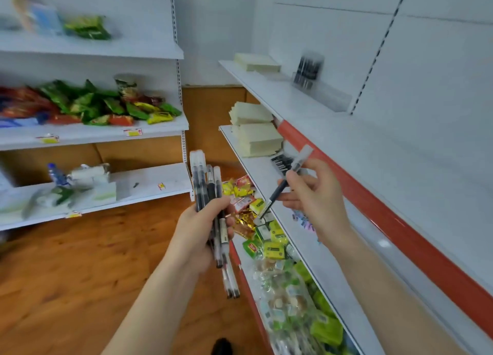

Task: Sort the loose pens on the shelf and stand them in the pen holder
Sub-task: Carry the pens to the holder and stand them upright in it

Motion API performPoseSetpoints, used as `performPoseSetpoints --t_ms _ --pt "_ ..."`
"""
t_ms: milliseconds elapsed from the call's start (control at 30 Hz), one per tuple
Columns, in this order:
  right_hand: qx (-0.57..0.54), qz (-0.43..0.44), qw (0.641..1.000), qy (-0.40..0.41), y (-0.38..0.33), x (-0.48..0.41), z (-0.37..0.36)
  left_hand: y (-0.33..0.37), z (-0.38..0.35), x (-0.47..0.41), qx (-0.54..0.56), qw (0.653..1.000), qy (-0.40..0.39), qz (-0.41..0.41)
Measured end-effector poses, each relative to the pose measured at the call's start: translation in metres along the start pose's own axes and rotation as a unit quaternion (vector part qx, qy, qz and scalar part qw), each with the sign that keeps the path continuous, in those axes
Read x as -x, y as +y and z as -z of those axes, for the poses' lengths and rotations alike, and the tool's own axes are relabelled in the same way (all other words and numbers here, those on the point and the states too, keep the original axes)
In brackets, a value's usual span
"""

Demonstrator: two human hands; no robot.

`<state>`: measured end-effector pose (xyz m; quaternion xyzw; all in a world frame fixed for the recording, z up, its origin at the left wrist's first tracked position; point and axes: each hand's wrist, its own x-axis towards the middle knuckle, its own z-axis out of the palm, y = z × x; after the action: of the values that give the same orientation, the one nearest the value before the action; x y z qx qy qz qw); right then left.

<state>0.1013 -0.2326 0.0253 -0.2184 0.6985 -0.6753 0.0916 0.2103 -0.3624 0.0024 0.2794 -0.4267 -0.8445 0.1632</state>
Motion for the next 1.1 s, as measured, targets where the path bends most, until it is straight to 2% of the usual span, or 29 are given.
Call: performPoseSetpoints --t_ms 267,600,733,867,1100 --pt "0.041 -0.027 0.999 -0.008 0.031 -0.175 -0.056 0.075 0.016 -0.141 0.001 0.999 0.022 0.03" --pt "0.087 -0.023 0.996 0.002 0.041 -0.347 -0.136 0.174 0.038 -0.309 0.064 0.997 0.037 -0.005" --pt "0.094 -0.013 0.994 0.051 0.051 -0.407 -0.156 0.208 0.041 -0.386 0.06 0.998 -0.006 -0.019" --pt "0.096 -0.029 0.986 0.137 0.056 -0.455 -0.156 0.24 0.023 -0.465 0.04 0.997 -0.062 0.019" --pt "0.113 -0.038 0.94 0.32 0.052 -0.501 -0.095 0.249 -0.063 -0.556 0.013 0.978 -0.183 0.103"
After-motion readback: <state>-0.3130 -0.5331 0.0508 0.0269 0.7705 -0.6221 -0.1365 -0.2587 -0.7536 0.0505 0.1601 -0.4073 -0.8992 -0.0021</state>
